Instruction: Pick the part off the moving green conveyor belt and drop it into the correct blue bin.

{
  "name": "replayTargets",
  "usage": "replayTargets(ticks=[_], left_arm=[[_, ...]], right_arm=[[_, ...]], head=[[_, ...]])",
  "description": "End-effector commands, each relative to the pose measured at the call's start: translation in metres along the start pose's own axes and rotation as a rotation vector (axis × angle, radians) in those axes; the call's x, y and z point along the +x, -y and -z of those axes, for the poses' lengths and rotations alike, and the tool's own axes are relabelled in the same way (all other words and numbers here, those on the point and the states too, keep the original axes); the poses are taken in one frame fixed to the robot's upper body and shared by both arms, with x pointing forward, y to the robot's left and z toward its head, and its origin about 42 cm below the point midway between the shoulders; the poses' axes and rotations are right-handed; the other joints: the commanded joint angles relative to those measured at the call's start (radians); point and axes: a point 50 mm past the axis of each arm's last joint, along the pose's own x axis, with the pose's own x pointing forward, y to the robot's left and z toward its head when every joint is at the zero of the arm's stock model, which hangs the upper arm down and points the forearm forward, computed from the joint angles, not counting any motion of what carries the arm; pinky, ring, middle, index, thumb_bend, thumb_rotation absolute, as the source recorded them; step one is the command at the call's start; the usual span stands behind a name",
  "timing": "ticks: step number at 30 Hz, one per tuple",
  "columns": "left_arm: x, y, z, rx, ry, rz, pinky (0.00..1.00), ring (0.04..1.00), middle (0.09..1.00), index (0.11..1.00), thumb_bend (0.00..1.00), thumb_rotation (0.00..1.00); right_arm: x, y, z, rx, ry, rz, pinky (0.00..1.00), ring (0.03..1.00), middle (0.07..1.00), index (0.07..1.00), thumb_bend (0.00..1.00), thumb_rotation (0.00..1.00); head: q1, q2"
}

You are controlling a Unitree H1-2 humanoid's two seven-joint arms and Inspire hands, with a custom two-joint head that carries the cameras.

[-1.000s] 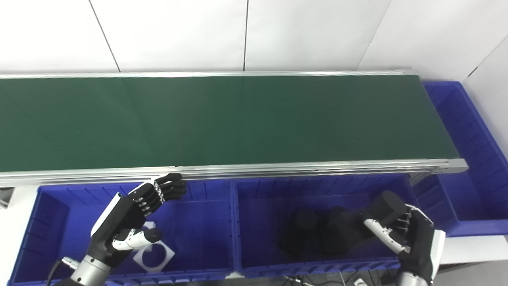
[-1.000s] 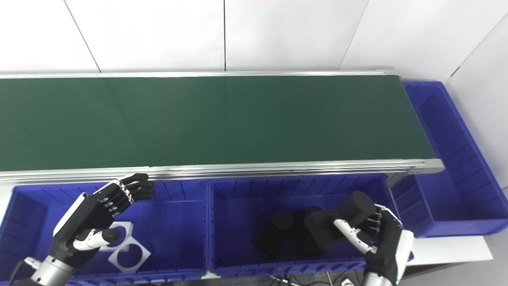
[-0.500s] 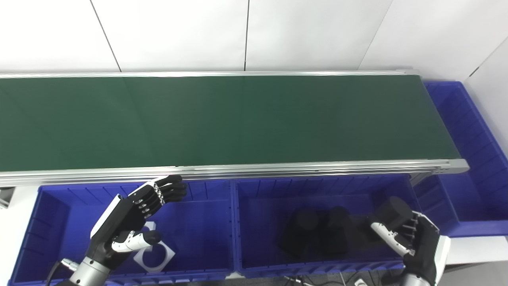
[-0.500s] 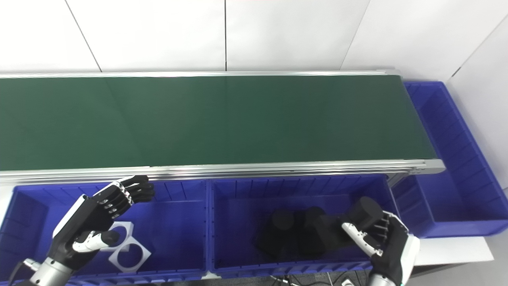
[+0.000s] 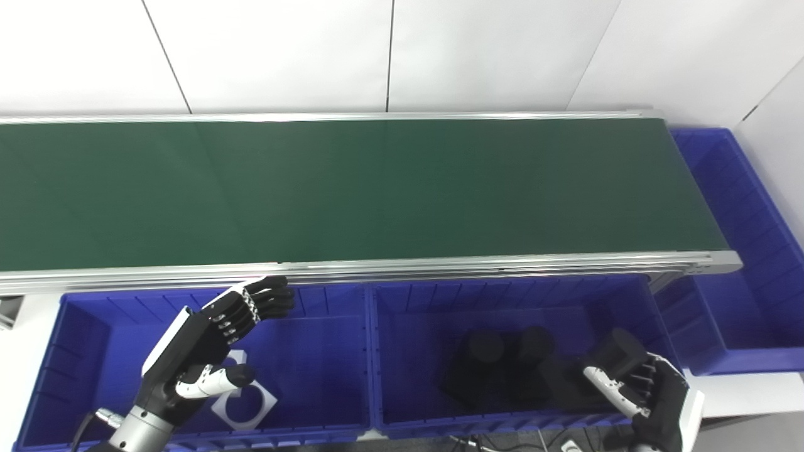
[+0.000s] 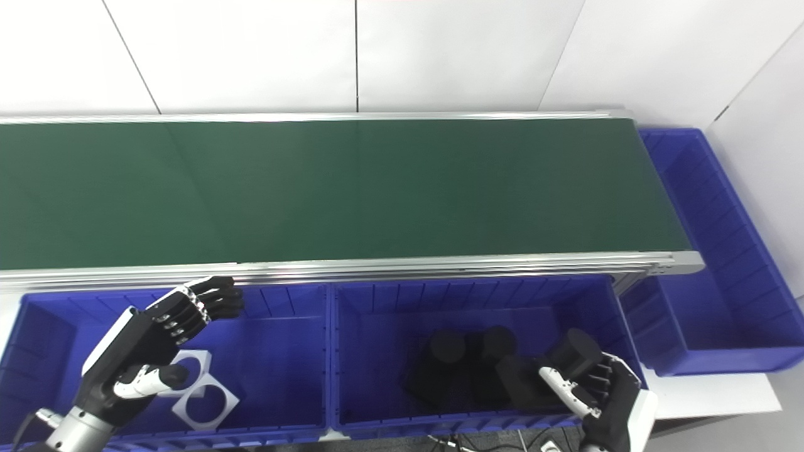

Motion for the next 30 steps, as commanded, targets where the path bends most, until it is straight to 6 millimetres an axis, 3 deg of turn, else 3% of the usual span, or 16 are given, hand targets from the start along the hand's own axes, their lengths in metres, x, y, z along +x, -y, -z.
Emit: replayTargets(ticks=[1, 5, 6, 9, 11, 14, 17, 30], left_arm=[[0.000, -0.002, -0.011, 0.012, 0.039, 0.011, 0.78, 0.770, 0.785, 0.800, 1.00, 0.52], [0.001, -0.002, -0.010, 0.017, 0.038, 0.012, 0.78, 0.768, 0.785, 0.801, 1.00, 0.52], [0.001, -0.001, -0.010, 0.016, 0.038, 0.012, 0.78, 0.767, 0.785, 0.800, 1.00, 0.52], [0.001, -0.001, -0.010, 0.015, 0.037, 0.012, 0.78, 0.766, 0.784, 0.800, 1.00, 0.52], [0.001, 0.000, -0.010, 0.016, 0.038, 0.013, 0.78, 0.768, 0.784, 0.800, 1.00, 0.51], [0.002, 0.000, -0.009, 0.014, 0.038, 0.013, 0.78, 0.768, 0.783, 0.799, 1.00, 0.51], [0.002, 0.001, -0.009, 0.013, 0.038, 0.011, 0.78, 0.768, 0.783, 0.798, 1.00, 0.51], [0.002, 0.003, -0.007, 0.018, 0.042, 0.010, 0.78, 0.770, 0.784, 0.799, 0.99, 0.52]], right_arm=[[0.001, 0.003, -0.011, 0.037, 0.083, 0.024, 0.42, 0.434, 0.502, 0.506, 0.52, 0.00], [0.000, 0.004, -0.015, 0.060, 0.084, -0.006, 0.49, 0.443, 0.481, 0.530, 0.52, 0.00], [0.000, 0.004, -0.016, 0.064, 0.087, -0.013, 0.51, 0.532, 0.472, 0.529, 0.52, 0.00], [0.000, 0.004, -0.017, 0.065, 0.090, -0.034, 0.52, 0.586, 0.467, 0.529, 0.52, 0.00], [-0.002, 0.004, -0.019, 0.068, 0.086, -0.064, 0.59, 0.675, 0.685, 0.739, 0.69, 0.14], [-0.002, 0.005, -0.022, 0.067, 0.089, -0.087, 0.62, 0.717, 0.761, 0.816, 0.75, 0.21], [-0.003, 0.006, -0.026, 0.062, 0.102, -0.116, 0.79, 0.855, 0.869, 0.917, 0.82, 0.35], [-0.007, 0.010, -0.044, 0.052, 0.179, -0.134, 0.85, 0.902, 0.910, 0.964, 0.87, 0.46]], head=[[0.000, -0.001], [0.003, -0.004], [0.003, -0.004], [0.005, -0.006], [0.005, -0.007], [0.006, -0.009], [0.006, -0.011], [0.016, -0.022]])
